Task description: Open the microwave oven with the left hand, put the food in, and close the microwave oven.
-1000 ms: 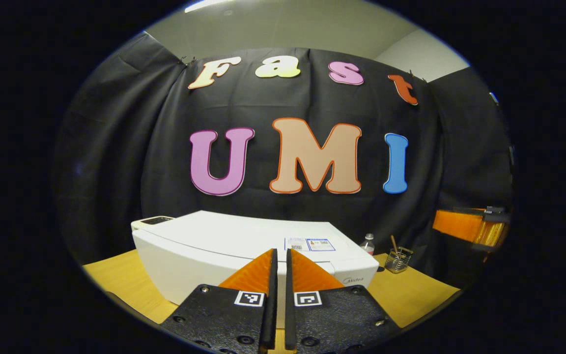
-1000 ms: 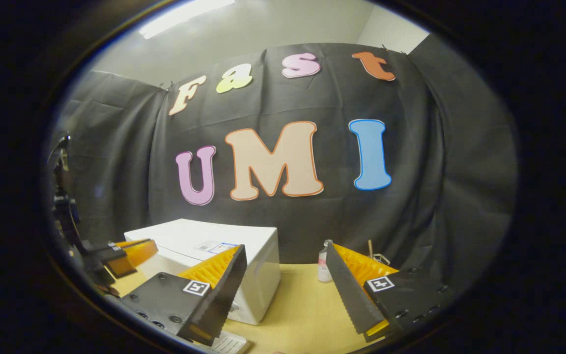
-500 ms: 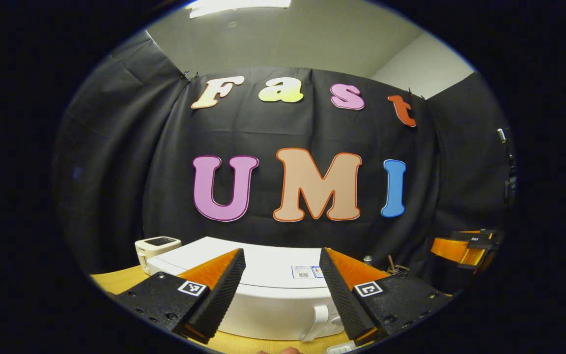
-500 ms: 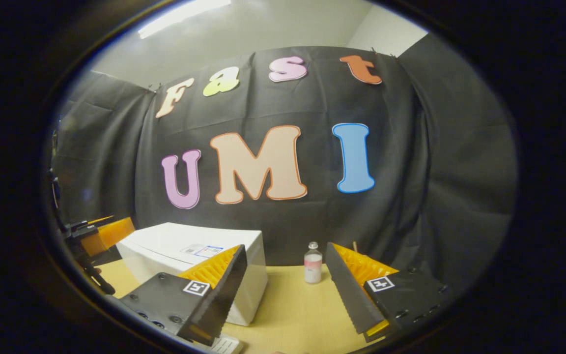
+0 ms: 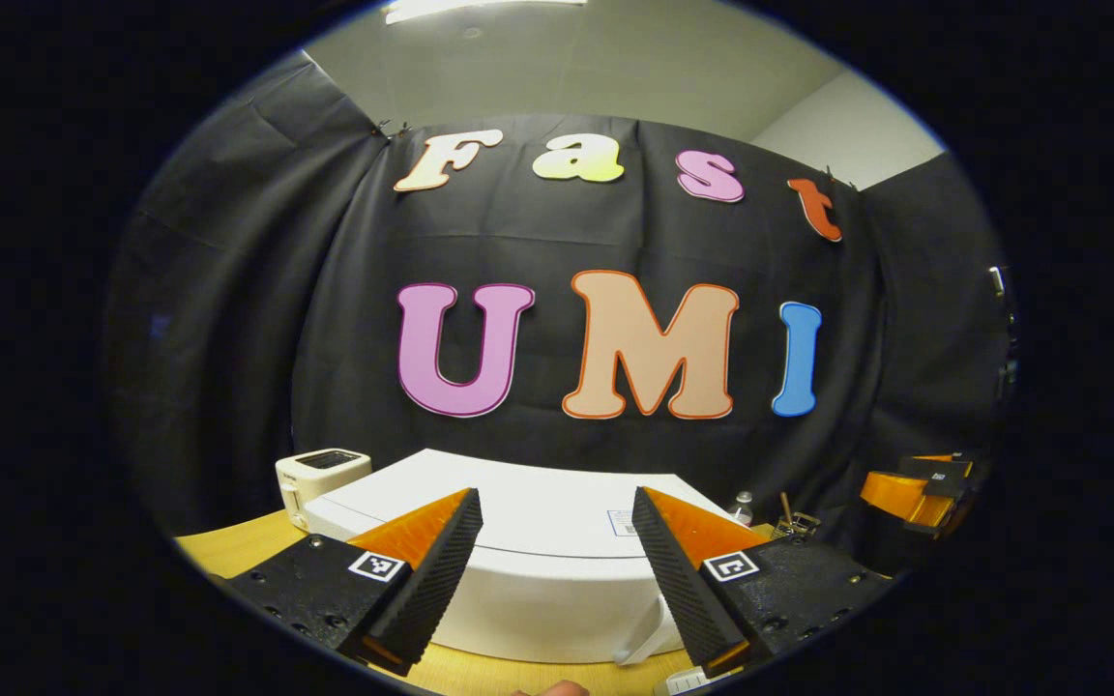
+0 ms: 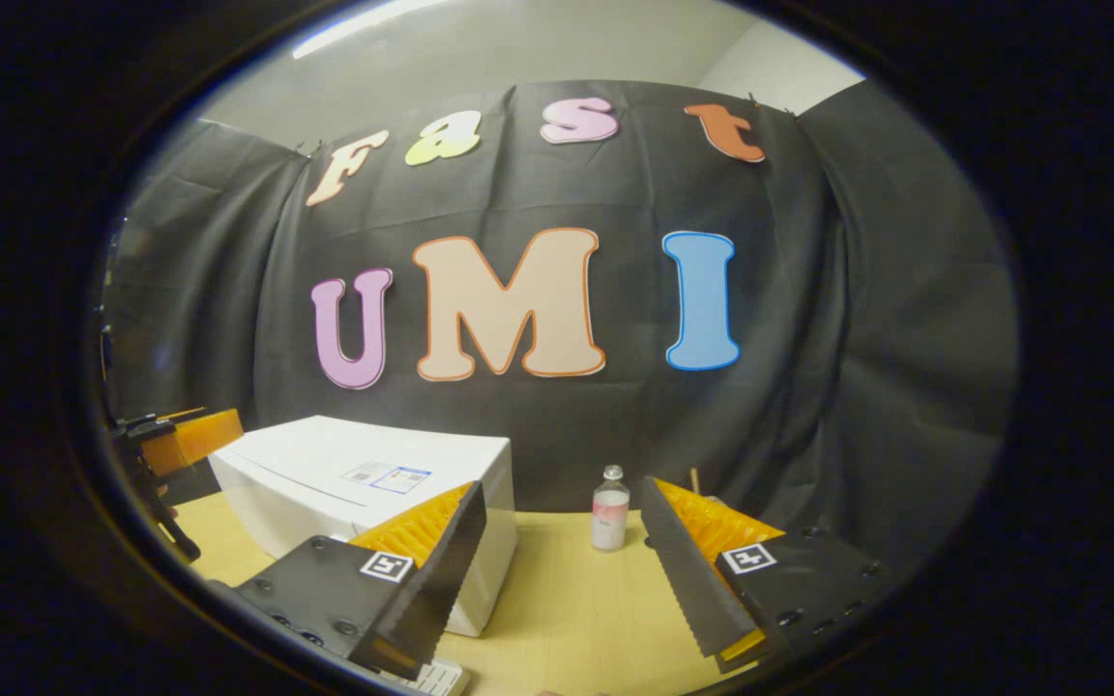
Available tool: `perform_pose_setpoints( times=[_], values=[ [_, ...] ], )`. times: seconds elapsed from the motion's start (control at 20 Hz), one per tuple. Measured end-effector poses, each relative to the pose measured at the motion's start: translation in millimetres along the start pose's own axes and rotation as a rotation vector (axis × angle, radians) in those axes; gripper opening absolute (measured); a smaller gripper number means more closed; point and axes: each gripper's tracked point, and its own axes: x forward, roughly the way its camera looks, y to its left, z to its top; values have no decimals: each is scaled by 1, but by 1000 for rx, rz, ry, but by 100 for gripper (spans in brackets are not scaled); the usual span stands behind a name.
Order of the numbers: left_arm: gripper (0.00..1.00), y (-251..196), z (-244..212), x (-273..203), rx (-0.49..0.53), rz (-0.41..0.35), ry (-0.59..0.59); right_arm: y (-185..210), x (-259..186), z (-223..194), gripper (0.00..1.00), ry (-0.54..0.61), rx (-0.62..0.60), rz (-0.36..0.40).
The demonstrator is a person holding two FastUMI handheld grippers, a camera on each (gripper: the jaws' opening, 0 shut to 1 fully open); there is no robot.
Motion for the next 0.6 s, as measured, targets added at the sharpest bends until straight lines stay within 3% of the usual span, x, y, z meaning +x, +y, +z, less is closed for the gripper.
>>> perform_pose_setpoints(
  times=[0.2, 0.6],
  values=[
    [96, 17, 4, -4, 34, 63, -16, 4, 4, -5, 92, 18, -9, -1],
    [96, 14, 5, -5, 32, 49, -20, 11, 2, -7, 92, 24, -10, 20]
  ],
)
